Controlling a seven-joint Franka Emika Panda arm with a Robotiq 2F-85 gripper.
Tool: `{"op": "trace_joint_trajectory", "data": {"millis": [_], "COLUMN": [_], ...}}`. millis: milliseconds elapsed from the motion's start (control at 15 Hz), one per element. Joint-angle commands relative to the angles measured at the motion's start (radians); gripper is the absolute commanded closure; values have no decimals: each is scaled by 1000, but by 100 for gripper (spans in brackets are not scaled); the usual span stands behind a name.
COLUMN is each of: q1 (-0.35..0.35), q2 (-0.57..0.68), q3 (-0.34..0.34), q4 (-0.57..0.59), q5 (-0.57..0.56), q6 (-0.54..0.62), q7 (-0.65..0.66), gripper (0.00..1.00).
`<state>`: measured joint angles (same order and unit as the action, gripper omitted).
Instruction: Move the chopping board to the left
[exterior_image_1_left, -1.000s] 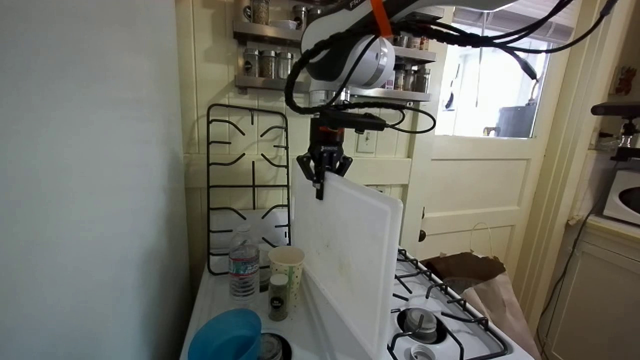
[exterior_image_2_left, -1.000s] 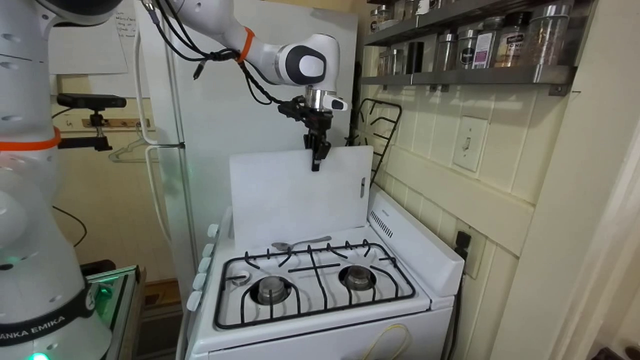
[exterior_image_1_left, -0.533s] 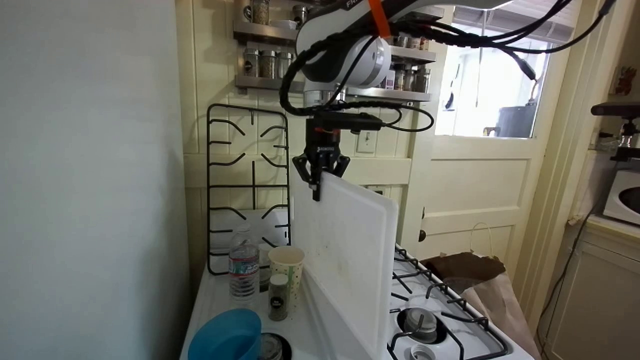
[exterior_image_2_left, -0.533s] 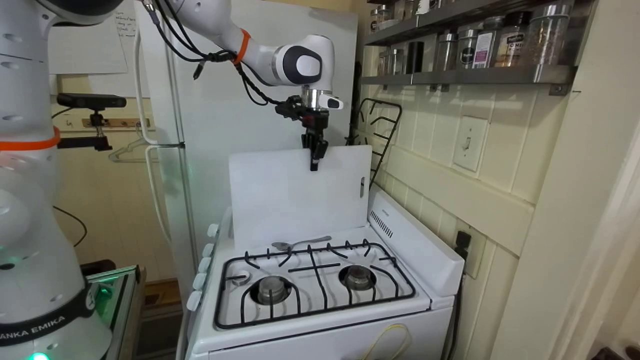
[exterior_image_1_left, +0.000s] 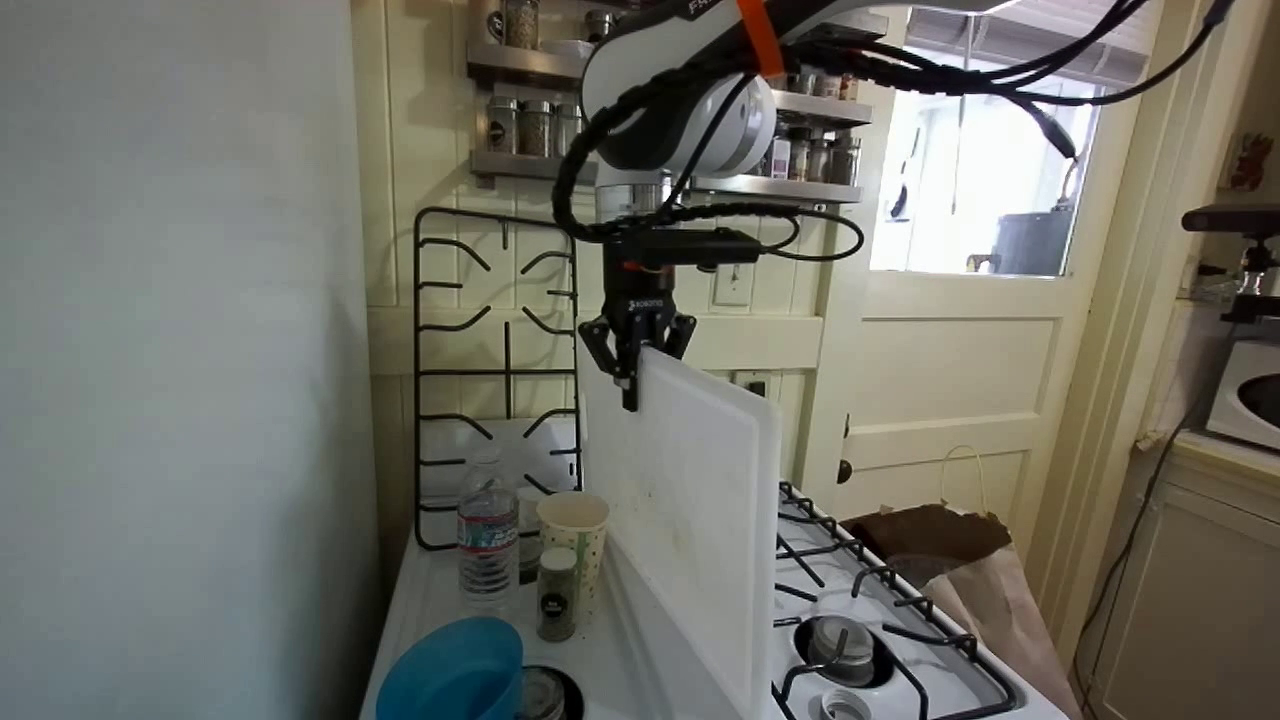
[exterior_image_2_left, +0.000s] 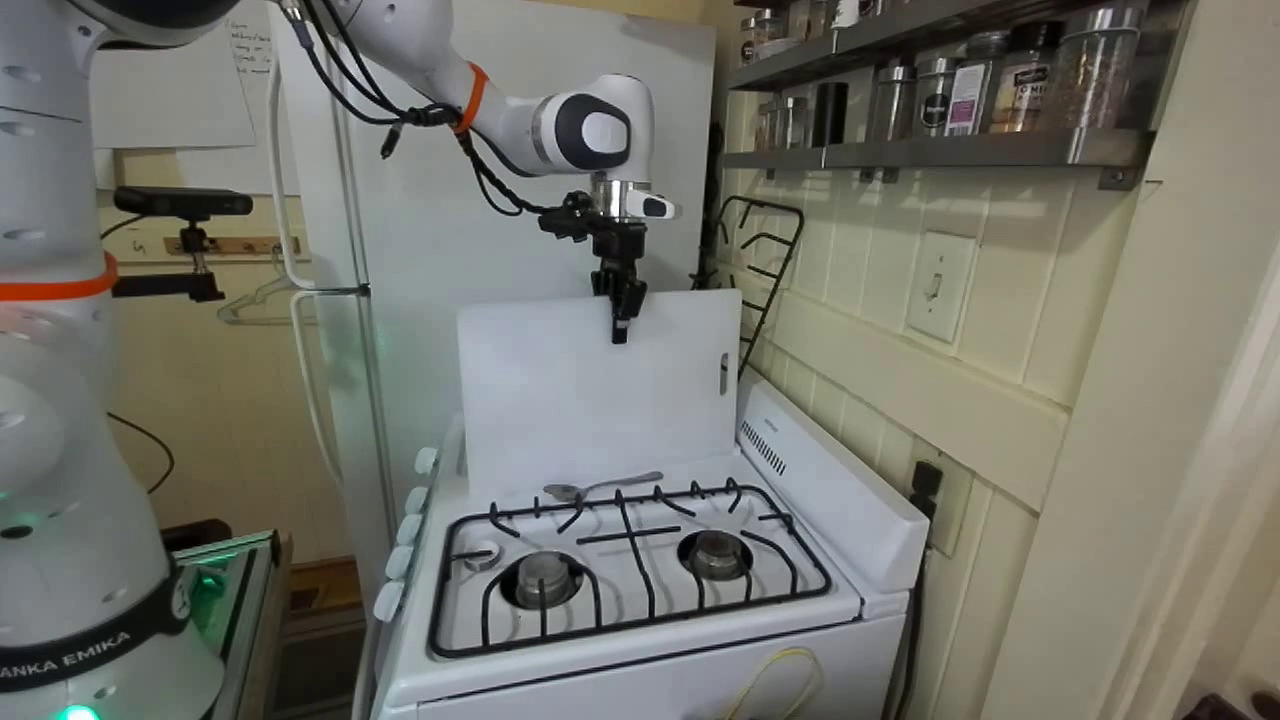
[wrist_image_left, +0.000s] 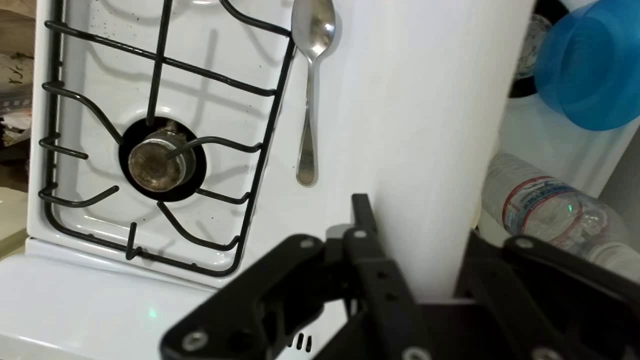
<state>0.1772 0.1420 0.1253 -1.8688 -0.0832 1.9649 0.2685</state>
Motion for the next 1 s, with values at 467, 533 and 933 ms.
{"op": "trace_joint_trajectory", "data": {"millis": [467, 533, 933], "q1": [-7, -12, -50], "q2": [-141, -162, -240], "q3": [0, -2, -18], "q4": [-122, -137, -173], "q5": [-36, -25, 72], "q6": [61, 87, 275], "q7": [72, 66, 15], "gripper": [96, 96, 96]}}
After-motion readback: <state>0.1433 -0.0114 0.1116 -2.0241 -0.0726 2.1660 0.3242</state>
